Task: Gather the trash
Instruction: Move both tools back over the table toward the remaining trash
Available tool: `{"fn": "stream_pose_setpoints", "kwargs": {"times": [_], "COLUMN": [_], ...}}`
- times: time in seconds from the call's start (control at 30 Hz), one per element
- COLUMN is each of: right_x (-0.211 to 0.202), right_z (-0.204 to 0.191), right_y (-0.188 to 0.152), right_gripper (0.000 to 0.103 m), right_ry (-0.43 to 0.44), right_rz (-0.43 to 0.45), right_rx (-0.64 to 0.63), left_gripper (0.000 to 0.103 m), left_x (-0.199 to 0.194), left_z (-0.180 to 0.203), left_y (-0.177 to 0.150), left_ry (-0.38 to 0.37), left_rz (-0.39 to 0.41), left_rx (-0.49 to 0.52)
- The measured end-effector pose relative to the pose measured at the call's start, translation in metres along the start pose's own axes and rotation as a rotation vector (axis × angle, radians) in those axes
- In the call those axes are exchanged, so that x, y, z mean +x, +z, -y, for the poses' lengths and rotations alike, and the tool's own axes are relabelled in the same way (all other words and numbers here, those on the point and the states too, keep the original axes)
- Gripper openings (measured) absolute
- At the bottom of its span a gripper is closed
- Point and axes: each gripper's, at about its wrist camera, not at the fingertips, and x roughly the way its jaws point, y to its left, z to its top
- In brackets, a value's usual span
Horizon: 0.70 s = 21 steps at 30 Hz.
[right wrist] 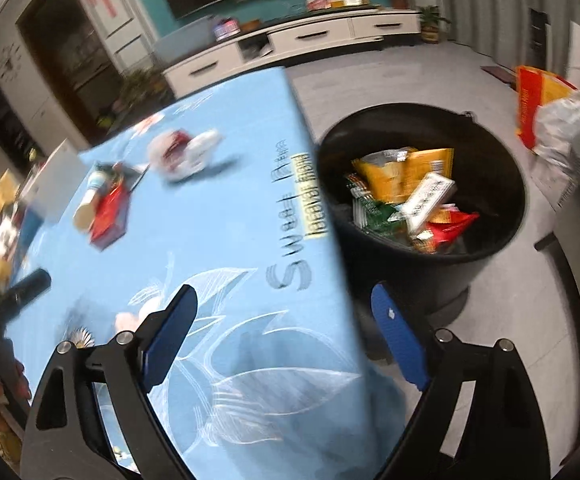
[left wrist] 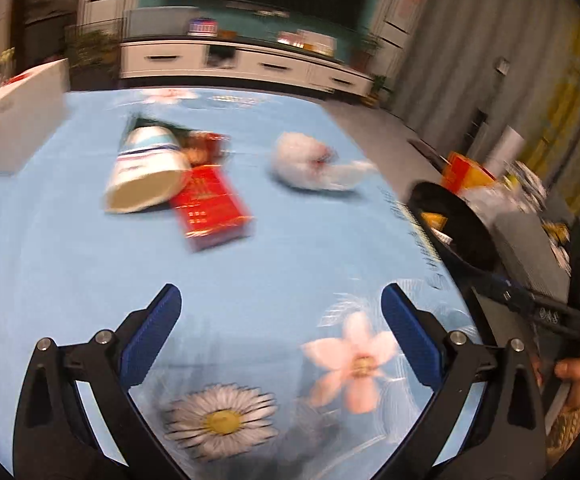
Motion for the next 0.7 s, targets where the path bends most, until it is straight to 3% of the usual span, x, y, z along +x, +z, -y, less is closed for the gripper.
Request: {"fn": "stream_pose_setpoints", "kwargs": {"times": [0.1,0.33,0.7], "right_x": [0.011,0.041,0.116], "right_z": [-0.032,-0.104,-0.206], "right_y": [-0.001,0.000,0.037], "right_gripper": [0.087,0.087,0.087], "right_ry": [0.032,0.072,0.113], "right_rz": [-0.027,-0.069,-0.052], "right_rx": [-0.069,-0.220,-0.387], "left_gripper": [0.100,0.100,0.100], "left_x": [-0.012,-0.022,-0.012], "left_z": [-0.034,-0.094,-0.138], "left_y": [-0.003,-0.016,-0.004], "left_ry": [0.069,0.111,0.119], "left_rz": [0.030,0.053,0.081], "left_rx": [-0.083,-0.223,-0.268]}}
